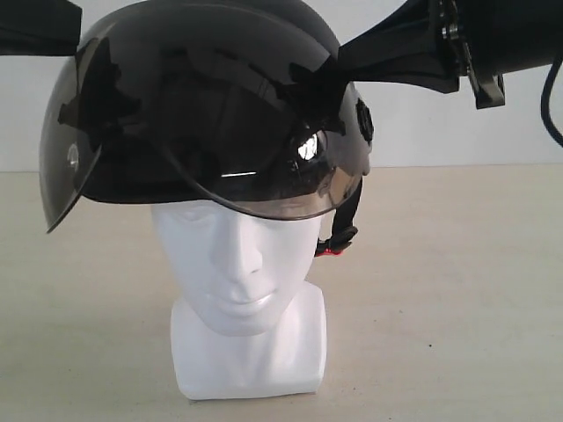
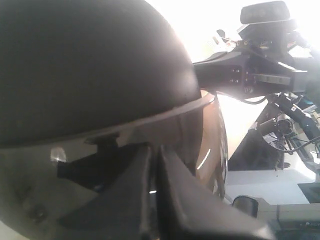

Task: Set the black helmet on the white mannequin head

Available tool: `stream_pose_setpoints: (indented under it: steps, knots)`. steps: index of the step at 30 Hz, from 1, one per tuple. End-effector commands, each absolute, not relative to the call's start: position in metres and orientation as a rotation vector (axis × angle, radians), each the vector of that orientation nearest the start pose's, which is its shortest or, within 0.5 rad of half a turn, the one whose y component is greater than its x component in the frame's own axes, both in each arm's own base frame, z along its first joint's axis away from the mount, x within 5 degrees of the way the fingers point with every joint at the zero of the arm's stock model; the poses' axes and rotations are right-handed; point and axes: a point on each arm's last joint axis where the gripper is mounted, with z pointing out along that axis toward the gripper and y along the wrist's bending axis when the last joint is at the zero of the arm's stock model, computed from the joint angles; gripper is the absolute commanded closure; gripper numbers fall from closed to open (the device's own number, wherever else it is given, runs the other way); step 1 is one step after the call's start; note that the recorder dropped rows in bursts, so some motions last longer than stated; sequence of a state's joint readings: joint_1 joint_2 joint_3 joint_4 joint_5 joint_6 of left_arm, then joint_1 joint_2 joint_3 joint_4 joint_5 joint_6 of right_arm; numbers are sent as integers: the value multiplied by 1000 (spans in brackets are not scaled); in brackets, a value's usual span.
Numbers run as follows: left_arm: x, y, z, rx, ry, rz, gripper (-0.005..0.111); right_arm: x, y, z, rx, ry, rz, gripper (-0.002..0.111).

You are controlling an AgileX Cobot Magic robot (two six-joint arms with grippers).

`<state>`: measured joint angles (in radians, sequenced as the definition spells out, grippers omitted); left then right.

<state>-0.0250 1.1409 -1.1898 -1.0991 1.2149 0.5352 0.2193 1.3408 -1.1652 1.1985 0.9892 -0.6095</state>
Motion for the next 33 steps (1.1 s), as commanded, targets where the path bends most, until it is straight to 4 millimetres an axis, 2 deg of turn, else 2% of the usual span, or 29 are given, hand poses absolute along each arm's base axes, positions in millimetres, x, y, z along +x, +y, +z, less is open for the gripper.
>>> stream_pose_setpoints:
  steps: [1,13,18,33]
  knots:
    - [191,-82,406,463,2152,-1181,102,245,132,356,-538,2239,1271,108]
    - [188,-82,385,472,2193,-1190,102,240,132,361,-549,2224,1296,108]
    - [186,-82,387,476,2184,-1189,102,235,130,368,-545,2191,1275,108]
    - [183,-82,389,481,2176,-1183,102,233,130,368,-551,2207,1284,108]
